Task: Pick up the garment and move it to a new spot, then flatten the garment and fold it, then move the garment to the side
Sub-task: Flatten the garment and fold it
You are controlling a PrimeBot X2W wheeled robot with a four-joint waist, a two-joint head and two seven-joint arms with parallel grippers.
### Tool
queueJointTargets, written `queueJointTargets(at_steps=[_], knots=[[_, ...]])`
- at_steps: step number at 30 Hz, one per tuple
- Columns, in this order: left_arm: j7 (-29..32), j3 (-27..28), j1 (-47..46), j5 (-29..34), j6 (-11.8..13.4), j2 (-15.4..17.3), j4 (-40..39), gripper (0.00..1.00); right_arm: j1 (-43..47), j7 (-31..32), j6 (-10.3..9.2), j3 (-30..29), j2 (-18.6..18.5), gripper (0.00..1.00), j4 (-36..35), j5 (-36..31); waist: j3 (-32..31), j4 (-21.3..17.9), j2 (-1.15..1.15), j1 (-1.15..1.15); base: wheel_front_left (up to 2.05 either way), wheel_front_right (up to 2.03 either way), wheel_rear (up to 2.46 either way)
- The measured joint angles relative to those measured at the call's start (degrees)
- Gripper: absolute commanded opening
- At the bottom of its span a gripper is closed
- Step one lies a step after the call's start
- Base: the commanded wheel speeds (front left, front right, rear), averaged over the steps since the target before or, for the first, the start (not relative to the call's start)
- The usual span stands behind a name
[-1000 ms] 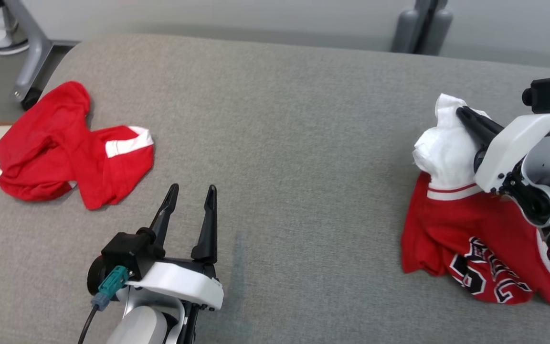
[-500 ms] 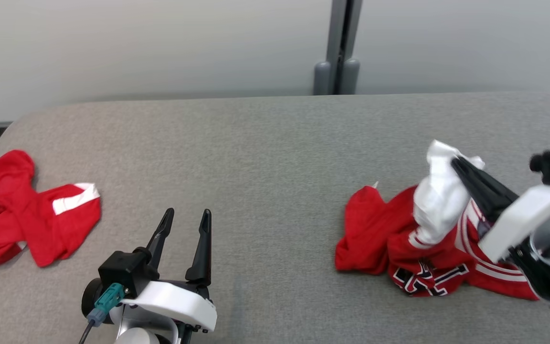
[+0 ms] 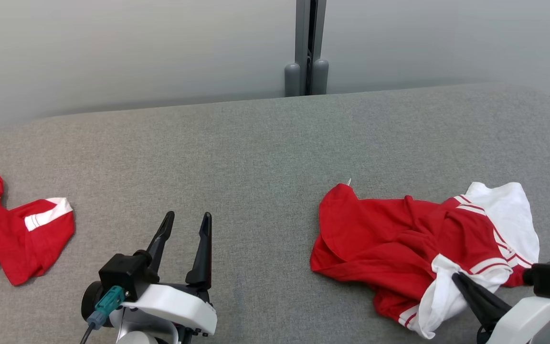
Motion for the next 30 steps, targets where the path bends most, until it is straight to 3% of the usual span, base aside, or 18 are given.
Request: queueJointTargets(at_steps=[1, 10, 19, 22, 30], knots=[[0.03, -0.05, -0.05, 0.00, 0.00, 0.02, 0.00, 1.00, 0.63, 1.12, 0.00, -1.08, 0.88, 1.00, -0.37, -1.00, 0.13, -0.08, 0.00, 0.00, 0.00, 0.00, 0.00], [0.34, -0.56, -0.78, -0.07, 0.00, 0.31, 0.20, 1.00, 2.71, 5.33, 0.00, -9.68, 7.75, 1.00, -8.53, -6.33, 0.17, -0.46, 0.00, 0.00, 0.00, 0.00, 0.00], [2.46, -2.05, -2.54, -0.10, -0.56, 0.31, 0.67, 1.00, 2.53, 0.93, 0.00, -14.81, 11.63, 1.00, -14.69, -10.53, 0.03, -1.59, 0.00, 0.00, 0.00, 0.00, 0.00], [6.32, -3.16, -4.39, -0.71, -1.60, 0.96, 1.37, 1.00, 1.59, -1.92, 0.00, -16.58, 12.58, 1.00, -14.99, -11.85, 0.60, -2.49, 0.00, 0.00, 0.00, 0.00, 0.00], [23.04, -7.32, -14.99, -5.80, -5.33, -2.26, 6.72, 1.00, -2.10, -6.42, 0.00, -17.96, 14.66, 1.00, -13.85, -13.50, 4.12, -5.17, 0.00, 0.00, 0.00, 0.00, 0.00]])
